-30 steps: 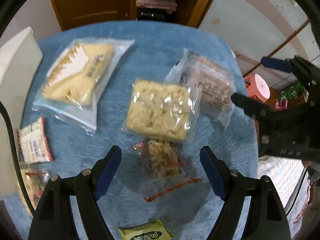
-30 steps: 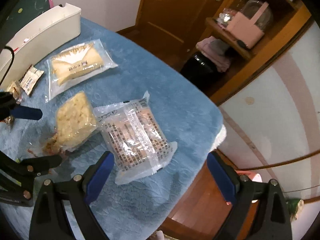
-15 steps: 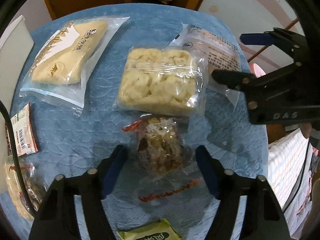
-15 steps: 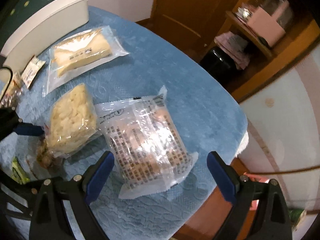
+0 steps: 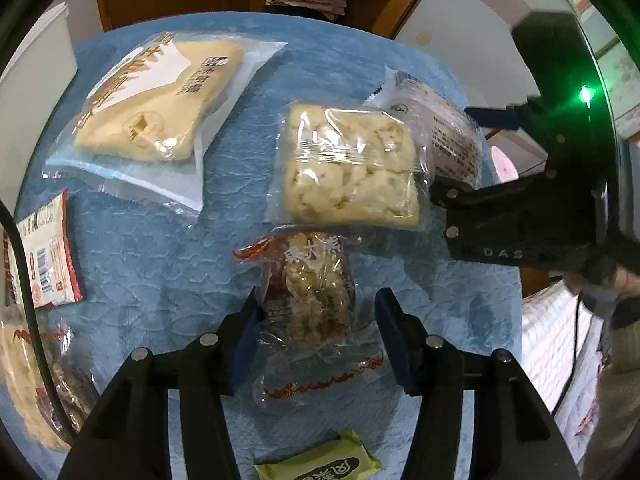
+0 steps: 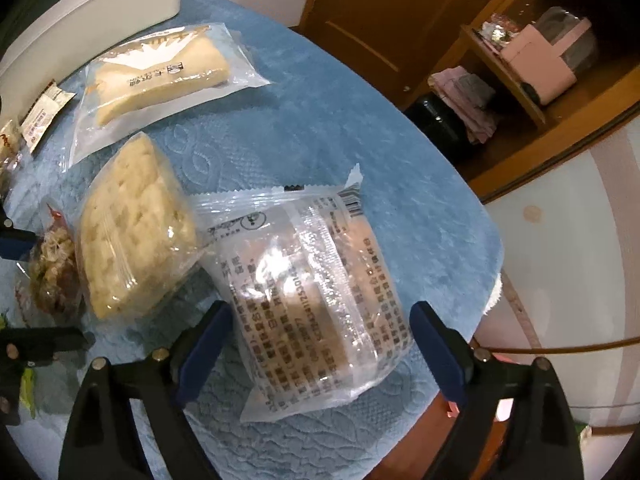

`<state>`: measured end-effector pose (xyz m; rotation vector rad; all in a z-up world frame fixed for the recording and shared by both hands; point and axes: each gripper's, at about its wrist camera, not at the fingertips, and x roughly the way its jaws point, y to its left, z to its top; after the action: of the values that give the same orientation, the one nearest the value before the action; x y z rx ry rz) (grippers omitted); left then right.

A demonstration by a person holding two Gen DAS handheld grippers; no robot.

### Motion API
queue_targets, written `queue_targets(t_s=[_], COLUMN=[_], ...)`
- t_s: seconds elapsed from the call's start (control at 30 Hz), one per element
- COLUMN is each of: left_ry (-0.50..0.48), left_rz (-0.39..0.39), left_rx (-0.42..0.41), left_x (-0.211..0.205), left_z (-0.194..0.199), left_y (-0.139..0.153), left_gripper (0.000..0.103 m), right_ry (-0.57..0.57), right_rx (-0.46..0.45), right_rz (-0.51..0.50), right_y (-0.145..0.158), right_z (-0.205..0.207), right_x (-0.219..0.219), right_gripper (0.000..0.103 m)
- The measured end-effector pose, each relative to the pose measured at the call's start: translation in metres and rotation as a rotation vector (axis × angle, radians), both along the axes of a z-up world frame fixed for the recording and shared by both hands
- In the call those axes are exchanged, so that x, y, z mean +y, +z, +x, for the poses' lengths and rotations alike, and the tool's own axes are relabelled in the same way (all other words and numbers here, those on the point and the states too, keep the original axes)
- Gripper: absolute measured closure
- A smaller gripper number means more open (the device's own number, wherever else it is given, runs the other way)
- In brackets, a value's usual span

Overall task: Organize snacks
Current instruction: 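Grasp the nut bag with the left gripper while the right grasps the clear printed bread bag, then carry the nut bag and bread bag into the white tray and release both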

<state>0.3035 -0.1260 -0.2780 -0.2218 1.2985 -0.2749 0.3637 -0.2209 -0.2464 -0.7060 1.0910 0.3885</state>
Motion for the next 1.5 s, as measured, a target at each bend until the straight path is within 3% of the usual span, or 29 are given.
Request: queue_targets(t_s=[0.17, 0.43, 0.93, 1.17, 1.33, 1.5], left_ry=[0.009, 0.024, 0.055, 0.069, 0.1, 0.154], left_rz=[0.016, 0.031, 0.045, 0.075, 0.072, 0.079], left_rx=[-0.008, -0.066, -0.219, -0.264, -0.298, -0.349], left_x=[0.015, 0.042, 0.081, 0.106, 0.133, 0.171], left_z=[-0.009, -0.029, -0.094, -0.121, -0.133, -0.144], left_y=[0.005, 0.037, 0.121, 0.134, 0.143, 0.162], left_gripper=[0.049, 0.049, 0.049, 0.049, 0.049, 0.049], right_ry=[-0.074, -0.127, -0.275, -0.303, -0.307, -0.28], right_rx=[-0.008, 0.026, -0.092, -0.107, -0.089, -0.11], right_rz=[0.068, 0.174, 0.611, 0.711, 0.722, 0.73], right_y=[0.006, 0.015, 0.079, 0.094, 0.101, 0.126], right_z=[-0.015, -0.067, -0.171, -0.203, -0.208, -0.212], right_x=[-0.009, -0.02, -0.001, 0.025, 0.051, 0.083], right_gripper=[0.024, 0.026, 0.026, 0.026, 0.026, 0.026])
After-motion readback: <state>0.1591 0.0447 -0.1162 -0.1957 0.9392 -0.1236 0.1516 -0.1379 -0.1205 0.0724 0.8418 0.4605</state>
